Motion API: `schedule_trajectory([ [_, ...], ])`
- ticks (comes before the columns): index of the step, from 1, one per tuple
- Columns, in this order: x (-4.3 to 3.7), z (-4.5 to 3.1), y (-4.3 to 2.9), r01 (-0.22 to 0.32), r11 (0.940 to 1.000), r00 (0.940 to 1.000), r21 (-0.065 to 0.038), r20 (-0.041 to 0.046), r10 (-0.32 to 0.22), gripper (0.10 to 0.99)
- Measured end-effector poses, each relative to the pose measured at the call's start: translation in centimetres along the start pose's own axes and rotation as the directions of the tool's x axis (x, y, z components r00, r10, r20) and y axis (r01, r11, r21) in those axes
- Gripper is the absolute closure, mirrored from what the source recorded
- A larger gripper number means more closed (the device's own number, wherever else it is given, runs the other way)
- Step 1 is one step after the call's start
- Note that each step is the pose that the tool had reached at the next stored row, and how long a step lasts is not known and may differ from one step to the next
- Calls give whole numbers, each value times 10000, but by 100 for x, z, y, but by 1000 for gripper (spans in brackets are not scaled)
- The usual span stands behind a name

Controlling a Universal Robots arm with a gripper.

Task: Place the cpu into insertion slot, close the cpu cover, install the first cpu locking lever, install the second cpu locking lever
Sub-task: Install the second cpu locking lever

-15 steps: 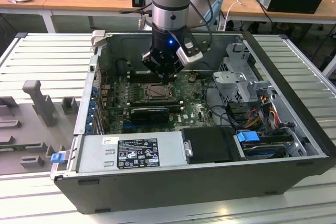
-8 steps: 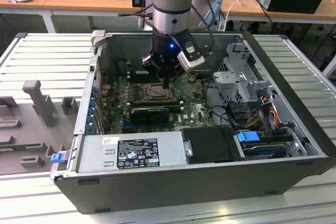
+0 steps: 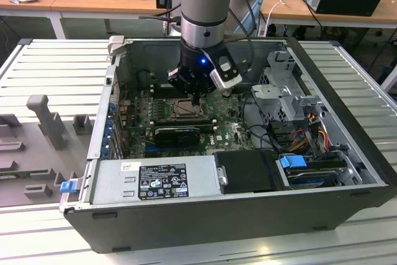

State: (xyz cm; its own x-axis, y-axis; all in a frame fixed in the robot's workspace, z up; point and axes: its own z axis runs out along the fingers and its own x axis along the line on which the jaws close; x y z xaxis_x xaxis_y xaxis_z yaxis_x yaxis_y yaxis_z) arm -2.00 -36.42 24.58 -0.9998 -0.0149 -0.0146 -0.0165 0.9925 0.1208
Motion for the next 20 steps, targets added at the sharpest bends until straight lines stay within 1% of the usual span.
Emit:
schedule_trajectory([
  [3, 2, 30, -28, -2, 10000, 10000, -55, -10, 2, 980],
  [4, 4, 46, -48, -4, 10000, 10000, -69, -17, 4, 980],
  [5, 10, 53, -73, -4, 9999, 10000, -109, -18, 4, 980],
  [6, 17, 54, -92, -5, 9998, 10000, -178, -17, 5, 980],
  [7, 25, 55, -108, -7, 9995, 10000, -300, -15, 7, 980],
  [8, 41, 55, -124, -11, 9984, 10000, -564, -11, 10, 980],
  [9, 47, 59, -141, -10, 9976, 10000, -696, -10, 10, 980],
  [10, 50, 66, -162, -11, 9974, 10000, -720, -9, 11, 980],
  [14, 66, 93, -228, -16, 9974, 10000, -722, -26, 14, 980],
  [16, 94, 101, -241, -15, 9974, 10000, -722, -29, 13, 980],
  [18, 152, 109, -247, -16, 9974, 10000, -723, -32, 13, 980],
  [20, 235, 116, -248, -14, 9974, 10000, -723, -33, 12, 980],
])
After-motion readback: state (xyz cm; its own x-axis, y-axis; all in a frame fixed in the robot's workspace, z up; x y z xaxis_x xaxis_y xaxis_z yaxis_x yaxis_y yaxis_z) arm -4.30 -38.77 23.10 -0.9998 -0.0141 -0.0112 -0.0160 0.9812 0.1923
